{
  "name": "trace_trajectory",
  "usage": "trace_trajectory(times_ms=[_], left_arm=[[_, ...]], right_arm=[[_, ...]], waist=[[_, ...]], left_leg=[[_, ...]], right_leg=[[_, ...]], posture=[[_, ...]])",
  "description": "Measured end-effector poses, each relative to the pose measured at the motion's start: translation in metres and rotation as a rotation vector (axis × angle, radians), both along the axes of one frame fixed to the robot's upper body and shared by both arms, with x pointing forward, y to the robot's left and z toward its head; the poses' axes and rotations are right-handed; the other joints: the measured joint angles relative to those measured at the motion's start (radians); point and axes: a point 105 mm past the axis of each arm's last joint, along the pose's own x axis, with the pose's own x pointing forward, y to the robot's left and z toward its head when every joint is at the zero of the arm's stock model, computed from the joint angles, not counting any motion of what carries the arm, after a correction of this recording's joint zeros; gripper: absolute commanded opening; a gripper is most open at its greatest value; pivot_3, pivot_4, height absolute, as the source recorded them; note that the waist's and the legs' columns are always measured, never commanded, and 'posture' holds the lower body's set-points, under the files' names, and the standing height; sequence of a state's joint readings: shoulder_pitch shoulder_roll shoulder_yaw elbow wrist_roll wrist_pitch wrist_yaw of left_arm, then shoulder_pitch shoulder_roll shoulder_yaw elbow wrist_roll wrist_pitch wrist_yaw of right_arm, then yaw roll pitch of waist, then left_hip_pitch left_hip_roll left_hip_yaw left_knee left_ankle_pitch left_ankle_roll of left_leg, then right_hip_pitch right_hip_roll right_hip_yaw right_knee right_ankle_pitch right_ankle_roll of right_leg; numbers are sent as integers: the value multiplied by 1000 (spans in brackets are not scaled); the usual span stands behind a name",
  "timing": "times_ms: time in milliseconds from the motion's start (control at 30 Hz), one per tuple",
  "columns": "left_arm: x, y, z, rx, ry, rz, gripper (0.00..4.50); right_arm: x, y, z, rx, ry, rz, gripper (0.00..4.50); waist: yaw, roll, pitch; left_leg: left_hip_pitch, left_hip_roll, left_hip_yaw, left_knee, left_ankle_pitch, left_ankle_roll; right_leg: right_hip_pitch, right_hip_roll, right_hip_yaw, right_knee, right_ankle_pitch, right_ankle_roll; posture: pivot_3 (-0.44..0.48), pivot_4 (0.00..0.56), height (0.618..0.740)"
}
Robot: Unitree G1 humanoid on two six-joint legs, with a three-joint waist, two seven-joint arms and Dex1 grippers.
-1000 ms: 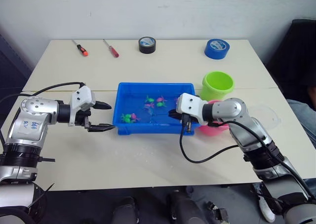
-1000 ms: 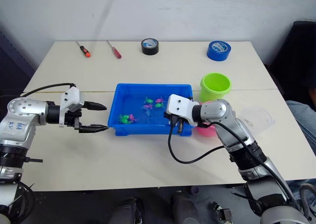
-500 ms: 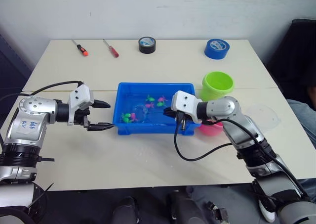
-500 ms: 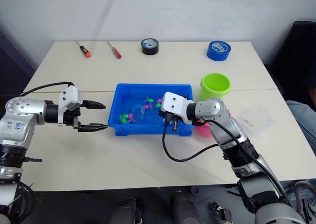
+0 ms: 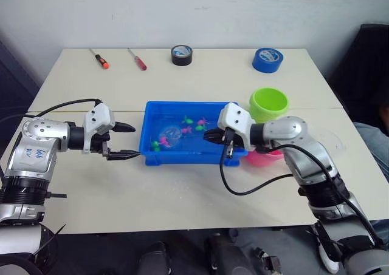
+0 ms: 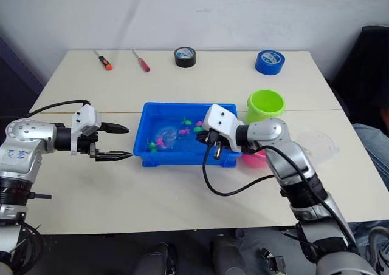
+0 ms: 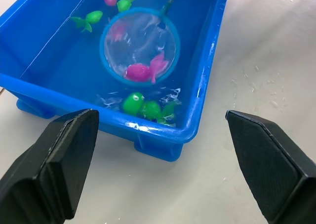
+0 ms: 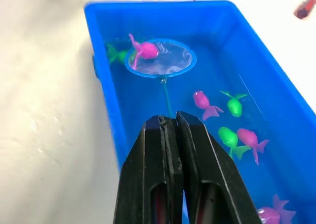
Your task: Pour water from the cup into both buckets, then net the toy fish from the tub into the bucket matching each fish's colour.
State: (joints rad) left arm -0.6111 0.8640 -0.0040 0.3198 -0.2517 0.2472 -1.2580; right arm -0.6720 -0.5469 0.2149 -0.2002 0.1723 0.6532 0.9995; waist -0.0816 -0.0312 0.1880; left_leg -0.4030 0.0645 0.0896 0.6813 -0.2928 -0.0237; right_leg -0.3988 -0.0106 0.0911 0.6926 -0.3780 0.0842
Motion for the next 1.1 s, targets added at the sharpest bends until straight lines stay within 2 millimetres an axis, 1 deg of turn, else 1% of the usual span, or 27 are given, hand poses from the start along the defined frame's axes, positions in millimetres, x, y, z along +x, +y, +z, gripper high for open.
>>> trace_trajectory(times_ms=[133, 233, 400, 433, 467, 600, 633, 667, 767, 900, 967, 1033, 1100], left_arm=[[2, -11, 6, -59, 10, -29, 4481], [4, -28, 14, -151, 32, -73, 4481], [0, -59, 25, -242, 42, -176, 4481], [-1, -67, 26, -255, 45, -206, 4481], [-2, -71, 25, -261, 52, -219, 4481], [-2, -100, 29, -307, 59, -305, 4481], [-1, -102, 30, -314, 57, -313, 4481], [0, -109, 33, -327, 55, -333, 4481], [0, -117, 33, -330, 58, -367, 4481], [-3, -132, 29, -344, 79, -432, 4481], [-4, -138, 30, -354, 79, -451, 4481], [-5, -141, 31, -354, 71, -466, 4481], [-6, -142, 32, -352, 68, -469, 4481]], right_arm=[[-5, -17, 1, 3, 19, -49, 0], [-8, -41, 4, 7, 19, -128, 0], [-23, -70, 24, 66, -10, -230, 0], [-26, -79, 29, 81, -18, -266, 0], [-28, -84, 34, 92, -29, -290, 0], [-54, -123, 45, 74, -65, -444, 0], [-57, -127, 47, 63, -72, -460, 0], [-65, -137, 49, 44, -87, -494, 0], [-77, -157, 53, 19, -101, -572, 0], [-94, -184, 45, -43, -93, -679, 0], [-98, -188, 43, -75, -106, -692, 0], [-101, -191, 38, -142, -141, -691, 0], [-102, -196, 36, -275, -230, -680, 0]], waist=[[1, 0, 0], [7, 0, 0], [10, 0, 0], [11, 0, 0], [9, 0, 0], [26, 0, 0], [26, 0, 0], [30, 0, 0], [27, 0, 0], [34, 0, 0], [31, 0, 0], [31, 0, 0], [29, 0, 0]], left_leg=[[0, 0, 0, 0, 0, 0], [-1, 0, 0, 0, 0, 0], [-1, 0, 0, -1, 0, 0], [-1, 0, 0, -1, 0, 0], [-1, 0, 0, -1, 0, 0], [-1, 0, 0, -1, 0, 0], [-1, -1, 0, -1, 0, 0], [-1, -1, 0, -1, 0, 0], [0, -1, 1, -1, 0, 0], [0, -1, 1, -2, 0, 0], [0, -1, 2, -1, 0, 0], [1, -1, 2, -1, 0, 0], [1, -1, 3, -1, 0, 0]], right_leg=[[0, 0, 0, -1, 0, 0], [0, 0, 0, -1, 0, 0], [0, 0, 0, -2, 0, 0], [0, 1, 0, -2, 0, 0], [0, 1, 1, -2, 0, 0], [1, 2, 1, -3, 0, 0], [1, 2, 2, -3, 0, 0], [1, 2, 2, -4, 0, 1], [3, 3, 4, -5, 1, 1], [3, 3, 4, -6, 1, 2], [3, 4, 6, -6, 1, 3], [3, 4, 6, -6, 1, 3], [3, 5, 7, -7, 1, 4]], posture=[[0, 150, 740], [0, 150, 740], [0, 150, 740], [0, 150, 740], [0, 150, 740], [0, 150, 740], [0, 150, 740], [0, 150, 740], [0, 150, 740], [0, 150, 740], [0, 150, 740], [0, 150, 740], [0, 150, 740]])
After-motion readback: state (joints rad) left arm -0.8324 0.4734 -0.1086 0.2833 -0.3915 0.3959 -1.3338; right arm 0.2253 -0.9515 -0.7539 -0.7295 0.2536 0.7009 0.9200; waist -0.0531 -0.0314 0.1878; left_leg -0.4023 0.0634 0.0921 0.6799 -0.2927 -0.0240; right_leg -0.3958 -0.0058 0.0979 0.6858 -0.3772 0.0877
